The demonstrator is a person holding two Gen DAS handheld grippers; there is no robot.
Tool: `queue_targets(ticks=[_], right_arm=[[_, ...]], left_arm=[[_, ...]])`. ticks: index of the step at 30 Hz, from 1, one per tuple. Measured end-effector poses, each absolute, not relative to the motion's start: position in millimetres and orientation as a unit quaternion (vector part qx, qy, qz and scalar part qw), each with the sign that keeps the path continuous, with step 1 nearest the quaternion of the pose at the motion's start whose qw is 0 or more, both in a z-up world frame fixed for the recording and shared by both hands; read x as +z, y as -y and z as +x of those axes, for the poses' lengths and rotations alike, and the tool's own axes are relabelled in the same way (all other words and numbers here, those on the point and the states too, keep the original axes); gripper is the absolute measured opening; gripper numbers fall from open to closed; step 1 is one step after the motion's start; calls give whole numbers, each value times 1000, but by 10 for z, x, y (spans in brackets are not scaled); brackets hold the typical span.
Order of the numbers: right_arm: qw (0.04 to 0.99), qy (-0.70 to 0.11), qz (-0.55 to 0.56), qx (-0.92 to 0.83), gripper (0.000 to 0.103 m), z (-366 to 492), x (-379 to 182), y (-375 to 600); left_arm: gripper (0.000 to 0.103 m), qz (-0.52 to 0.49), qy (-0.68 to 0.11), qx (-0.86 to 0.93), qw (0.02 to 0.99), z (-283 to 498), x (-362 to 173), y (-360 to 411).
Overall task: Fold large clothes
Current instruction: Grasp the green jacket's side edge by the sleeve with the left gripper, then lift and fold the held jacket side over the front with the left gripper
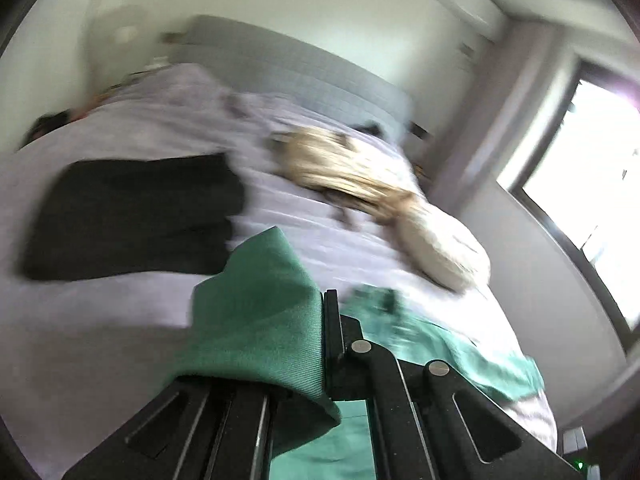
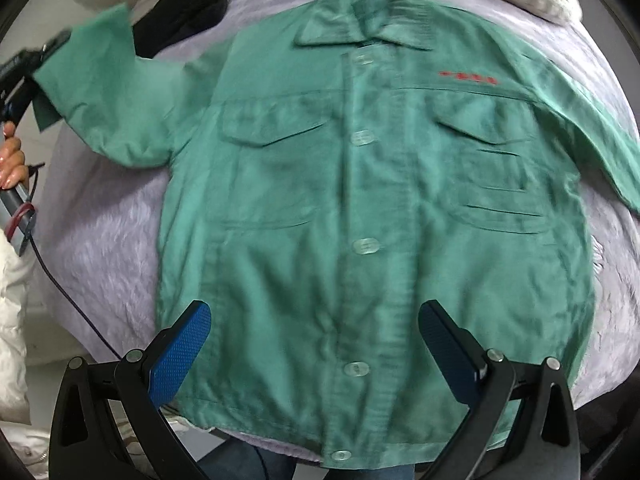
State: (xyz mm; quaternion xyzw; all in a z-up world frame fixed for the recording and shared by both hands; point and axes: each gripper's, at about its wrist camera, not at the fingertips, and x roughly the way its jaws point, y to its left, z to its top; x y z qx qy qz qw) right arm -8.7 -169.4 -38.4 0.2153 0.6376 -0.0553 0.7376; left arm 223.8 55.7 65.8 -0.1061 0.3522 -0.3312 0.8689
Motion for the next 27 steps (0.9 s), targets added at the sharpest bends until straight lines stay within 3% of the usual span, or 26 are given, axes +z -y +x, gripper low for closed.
queue_targets(ticks=[3, 6, 11, 12, 13, 14, 15, 21, 27], right_arm=[[739, -623, 246, -69, 103, -238, -429, 2163], [737, -615, 268, -83, 103, -380, -552, 2661], [720, -627, 280, -96, 103, -529, -905, 3284], [720, -628, 279, -96, 103, -537, -945, 3362], [723, -626, 278, -94, 103, -537, -979, 3430], [725, -625, 274, -95, 103, -520, -1007, 3483], [727, -624, 269, -96, 103, -485, -1029, 3525], [768, -596, 218, -84, 103, -125, -983, 3533], [823, -557, 108, -32, 103, 581, -835, 2855]], left_arm=[[3, -54, -382, -362, 849, 2091, 404, 497], [3, 11, -431, -357, 829, 1915, -171, 1377], [4, 111, -488, -318, 805, 1575, -978, 2027], [21, 128, -493, -304, 805, 1529, -1058, 2076], [68, 136, -494, -294, 807, 1488, -1094, 2072], [93, 139, -492, -281, 812, 1431, -1095, 2040], [102, 137, -475, -264, 828, 1334, -1104, 2010], [102, 136, -425, -243, 862, 1098, -732, 1445], [102, 158, -427, -114, 883, 1235, -861, 359]])
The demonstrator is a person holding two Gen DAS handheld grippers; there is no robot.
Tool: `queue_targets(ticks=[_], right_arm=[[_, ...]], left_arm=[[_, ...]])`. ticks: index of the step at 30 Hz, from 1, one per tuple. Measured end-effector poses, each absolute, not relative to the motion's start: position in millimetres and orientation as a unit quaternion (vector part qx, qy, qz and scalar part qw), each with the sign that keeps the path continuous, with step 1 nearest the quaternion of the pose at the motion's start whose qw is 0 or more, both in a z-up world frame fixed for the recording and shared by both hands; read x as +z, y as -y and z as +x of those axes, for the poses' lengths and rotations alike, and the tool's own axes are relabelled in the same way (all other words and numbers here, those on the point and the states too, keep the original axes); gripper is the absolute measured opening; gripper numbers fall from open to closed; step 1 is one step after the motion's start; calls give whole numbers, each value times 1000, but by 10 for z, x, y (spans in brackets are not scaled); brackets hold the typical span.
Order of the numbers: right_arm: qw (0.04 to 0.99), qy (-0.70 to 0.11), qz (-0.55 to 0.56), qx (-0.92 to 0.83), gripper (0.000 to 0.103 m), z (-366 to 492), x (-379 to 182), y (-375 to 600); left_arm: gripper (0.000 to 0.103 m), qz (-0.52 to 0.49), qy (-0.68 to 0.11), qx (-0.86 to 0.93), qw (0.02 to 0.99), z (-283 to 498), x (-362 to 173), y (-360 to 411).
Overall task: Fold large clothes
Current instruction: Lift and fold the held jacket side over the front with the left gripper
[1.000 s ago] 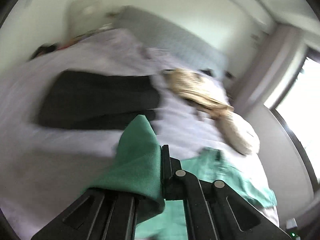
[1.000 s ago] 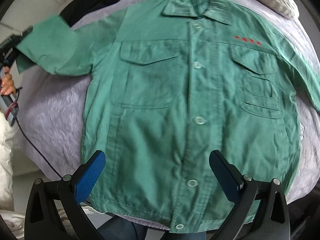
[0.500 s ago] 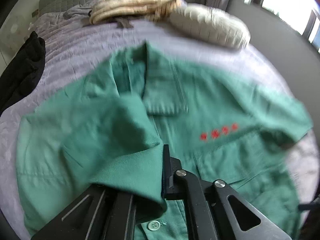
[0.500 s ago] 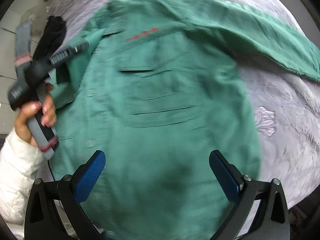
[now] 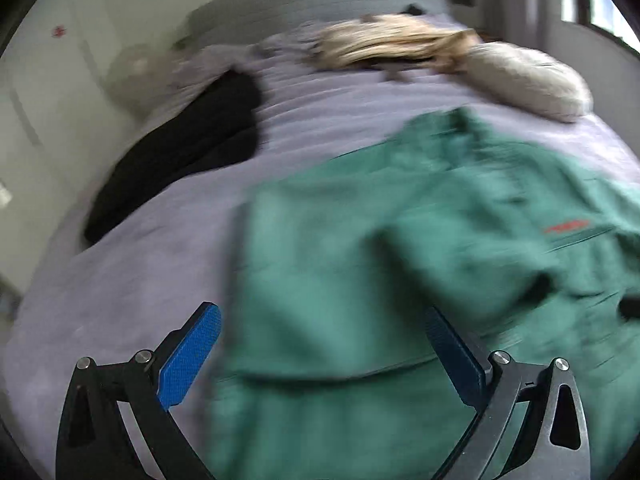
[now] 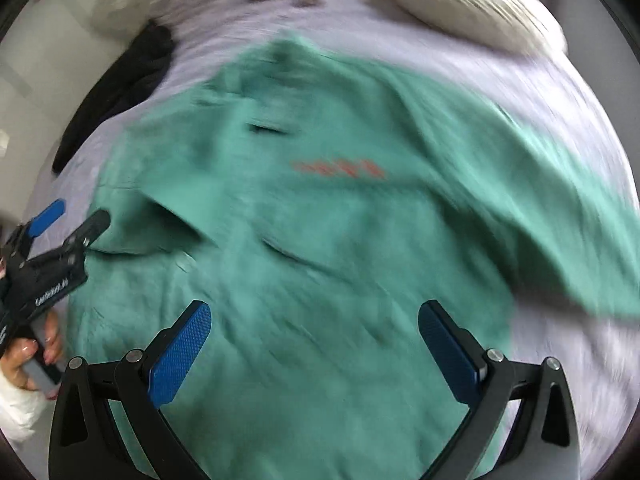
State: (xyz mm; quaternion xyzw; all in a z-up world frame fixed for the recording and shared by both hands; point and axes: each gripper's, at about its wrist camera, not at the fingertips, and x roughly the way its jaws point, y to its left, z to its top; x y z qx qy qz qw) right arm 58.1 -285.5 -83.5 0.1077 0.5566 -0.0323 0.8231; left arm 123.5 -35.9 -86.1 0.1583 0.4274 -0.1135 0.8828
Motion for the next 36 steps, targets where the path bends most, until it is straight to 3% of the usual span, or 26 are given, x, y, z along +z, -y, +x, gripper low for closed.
queue_targets(ticks=[4, 11, 12, 14, 15, 20, 21, 22, 23, 26, 29, 33, 36], right_arm=[[832, -549, 72, -2, 103, 1044, -885, 2340], [827, -521, -201, -67, 103, 1306, -1231, 1654], [829, -515, -209, -69, 94, 1360, -1241, 1661], [839, -516, -166, -56, 29, 1481, -1143, 1791], [851, -515, -91, -46, 6, 1530, -1016, 1985], [848, -423, 311, -73, 12, 1149, -854, 3270], [817, -415, 393, -79, 33, 1034, -1018, 3514], [788, -411, 451, -79, 62, 959, -1171, 3672], [760, -405, 502, -80, 70, 873, -1322, 3796], [692, -346, 629, -80, 71, 543, -1634, 4024], [658, -320, 677, -81, 71, 295, -1654, 4068], [668, -367, 648, -12, 72, 296, -1498, 3650], [652, -429, 619, 87, 72, 564, -1509, 2876]], left_arm=[[102, 188, -477, -94, 854, 1315, -1224, 8], [102, 180, -476, -80, 857, 1460, -1517, -83], [102, 169, -471, -64, 863, 1523, -1520, -115], [102, 153, -460, -25, 874, 1645, -1472, -257], [102, 140, -459, -8, 877, 1721, -1480, -349], [103, 78, -483, -4, 872, 1841, -1582, -765], [103, 77, -483, -8, 872, 1850, -1594, -788], [103, 82, -482, -11, 872, 1842, -1599, -784], [103, 91, -480, -14, 872, 1814, -1592, -766], [103, 102, -490, -23, 866, 1792, -1555, -784], [103, 108, -516, -75, 847, 1639, -1390, -798], [103, 106, -528, -159, 828, 1426, -1058, -940], [103, 56, -523, -180, 831, 1741, -873, -994]])
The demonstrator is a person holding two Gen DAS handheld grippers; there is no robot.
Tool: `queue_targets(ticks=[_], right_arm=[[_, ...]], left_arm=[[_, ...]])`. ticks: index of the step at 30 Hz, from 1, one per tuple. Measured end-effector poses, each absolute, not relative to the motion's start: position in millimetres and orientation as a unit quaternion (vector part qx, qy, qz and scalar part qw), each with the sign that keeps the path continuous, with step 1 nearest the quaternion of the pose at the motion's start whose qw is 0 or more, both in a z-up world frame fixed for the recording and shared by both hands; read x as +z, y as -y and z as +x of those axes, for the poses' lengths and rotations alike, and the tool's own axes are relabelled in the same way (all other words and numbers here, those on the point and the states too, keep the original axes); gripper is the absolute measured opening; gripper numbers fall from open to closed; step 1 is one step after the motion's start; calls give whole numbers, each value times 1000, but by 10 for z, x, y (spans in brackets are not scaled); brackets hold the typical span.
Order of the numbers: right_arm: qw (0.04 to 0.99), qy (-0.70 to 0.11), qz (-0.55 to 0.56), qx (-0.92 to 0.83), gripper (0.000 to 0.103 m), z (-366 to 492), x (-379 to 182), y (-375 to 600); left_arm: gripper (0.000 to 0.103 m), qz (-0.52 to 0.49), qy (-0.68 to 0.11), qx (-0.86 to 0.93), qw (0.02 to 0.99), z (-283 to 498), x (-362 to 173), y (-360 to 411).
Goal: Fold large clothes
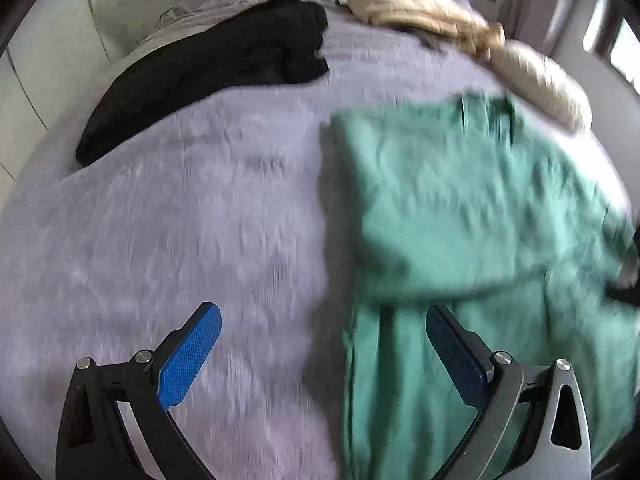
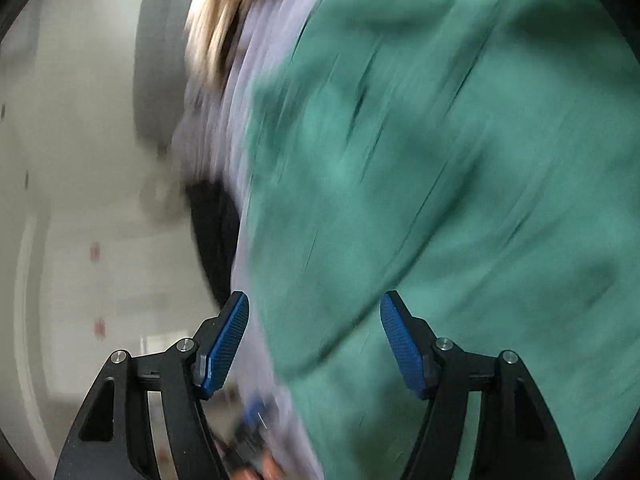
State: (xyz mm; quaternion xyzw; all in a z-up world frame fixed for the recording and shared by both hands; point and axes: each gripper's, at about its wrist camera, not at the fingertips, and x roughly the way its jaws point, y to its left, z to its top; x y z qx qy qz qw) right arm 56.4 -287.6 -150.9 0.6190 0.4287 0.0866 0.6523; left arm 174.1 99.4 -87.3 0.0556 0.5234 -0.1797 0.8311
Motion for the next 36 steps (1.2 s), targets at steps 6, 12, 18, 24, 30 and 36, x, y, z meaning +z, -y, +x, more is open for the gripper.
queue_targets(ticks=[6, 12, 18, 24, 30, 36], right_arm=[[627, -487, 580, 182, 72, 1223, -1770, 1479], [621, -466, 609, 163, 56, 1675, -1965, 1027], [621, -459, 605, 197, 3, 1920, -1915, 836], [590, -506, 605, 173, 3, 1979, -2270, 674], [641, -551, 497, 195, 41, 1735, -1806, 943], [757, -475, 447, -45, 44, 1091, -1344, 2527]], left_arm=[[103, 16, -564, -216, 797, 2826, -1299, -575], [58, 27, -600, -235, 764, 3145, -1638, -211], [6, 33, -571, -279, 771, 3181, -1470, -292], [6, 20, -576, -273, 770, 3212, -1569, -385], [6, 40, -546, -241, 802, 3117, -1262, -501], [6, 49, -515, -232, 824, 2760, -987, -547]])
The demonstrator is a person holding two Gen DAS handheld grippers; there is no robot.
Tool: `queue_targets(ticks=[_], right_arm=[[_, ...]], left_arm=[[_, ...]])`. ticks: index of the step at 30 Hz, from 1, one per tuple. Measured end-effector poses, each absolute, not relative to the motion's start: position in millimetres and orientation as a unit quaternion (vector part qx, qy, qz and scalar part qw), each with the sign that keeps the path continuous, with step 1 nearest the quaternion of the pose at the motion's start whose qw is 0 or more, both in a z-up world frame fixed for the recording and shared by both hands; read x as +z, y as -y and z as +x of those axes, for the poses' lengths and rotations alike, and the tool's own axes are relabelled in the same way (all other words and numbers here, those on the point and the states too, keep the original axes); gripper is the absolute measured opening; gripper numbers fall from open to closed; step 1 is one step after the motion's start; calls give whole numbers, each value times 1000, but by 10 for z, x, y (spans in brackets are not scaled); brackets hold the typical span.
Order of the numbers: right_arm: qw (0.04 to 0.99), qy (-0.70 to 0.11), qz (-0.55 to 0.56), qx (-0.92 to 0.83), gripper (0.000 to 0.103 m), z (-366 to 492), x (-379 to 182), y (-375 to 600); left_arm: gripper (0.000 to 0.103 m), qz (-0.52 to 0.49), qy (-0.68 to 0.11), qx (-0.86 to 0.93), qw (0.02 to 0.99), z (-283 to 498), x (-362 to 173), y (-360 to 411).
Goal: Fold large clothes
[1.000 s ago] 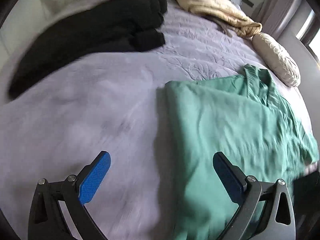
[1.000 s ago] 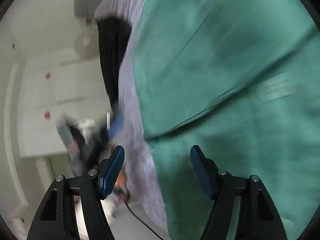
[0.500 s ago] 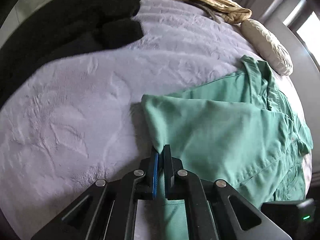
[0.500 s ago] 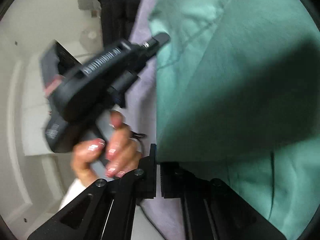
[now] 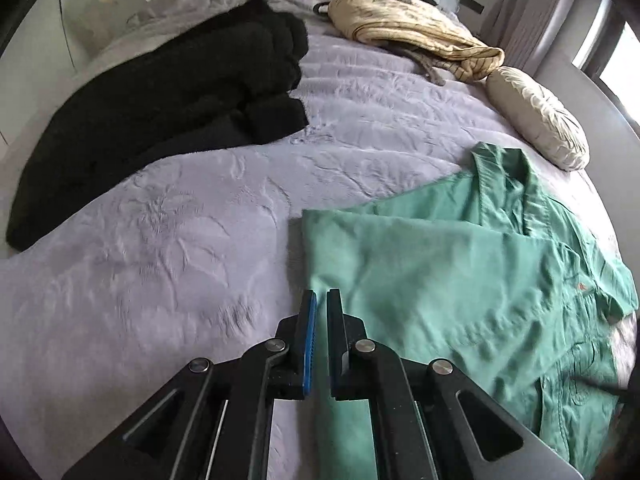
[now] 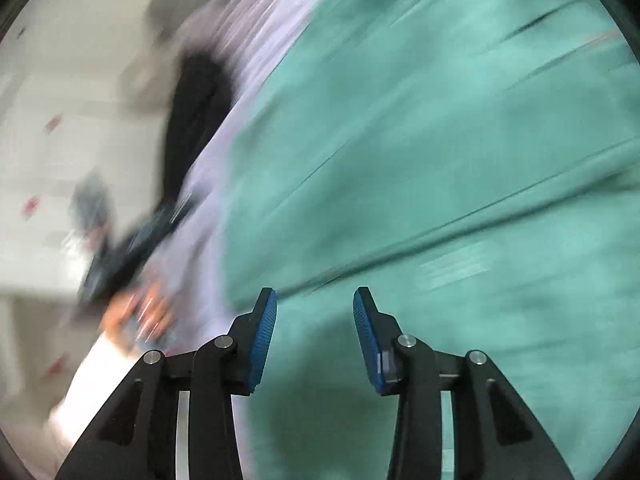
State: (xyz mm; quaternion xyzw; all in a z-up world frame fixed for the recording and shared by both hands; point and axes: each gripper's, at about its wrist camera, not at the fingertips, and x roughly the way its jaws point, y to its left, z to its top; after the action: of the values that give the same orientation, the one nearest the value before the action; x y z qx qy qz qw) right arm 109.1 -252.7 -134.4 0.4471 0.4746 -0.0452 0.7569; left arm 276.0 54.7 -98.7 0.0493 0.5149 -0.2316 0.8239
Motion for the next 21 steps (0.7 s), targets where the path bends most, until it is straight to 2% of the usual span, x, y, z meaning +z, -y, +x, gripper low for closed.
queue_targets(ticks=[4, 9, 11, 13, 16, 18, 21], right_arm=[[759, -455, 445, -139, 46, 1060, -1402, 3137], [726, -452, 495, -156, 47, 1105, -1678, 3226], [730, -454, 494, -130, 23, 1067, -1714, 3187], [747, -458, 470, -102, 21, 1131, -1610, 3179], [794, -466, 379, -98, 20, 1193, -1307, 3255], [800, -483, 338, -113, 20, 1228, -1337, 3316], [780, -513, 341, -110, 21, 1088, -1576, 3426]], left_arm=[[6, 57, -521, -211, 825, 2535, -1151, -485], [6, 58, -551, -176, 814, 2453, -1530, -500], [6, 46, -550, -171, 816, 2455, -1564, -538], [6, 47, -551, -167, 816, 2463, -1560, -532], [6, 61, -548, -165, 818, 2468, -1565, -499], [6, 62, -547, -167, 818, 2461, -1594, -479], [6, 65, -548, -160, 818, 2446, -1587, -461]])
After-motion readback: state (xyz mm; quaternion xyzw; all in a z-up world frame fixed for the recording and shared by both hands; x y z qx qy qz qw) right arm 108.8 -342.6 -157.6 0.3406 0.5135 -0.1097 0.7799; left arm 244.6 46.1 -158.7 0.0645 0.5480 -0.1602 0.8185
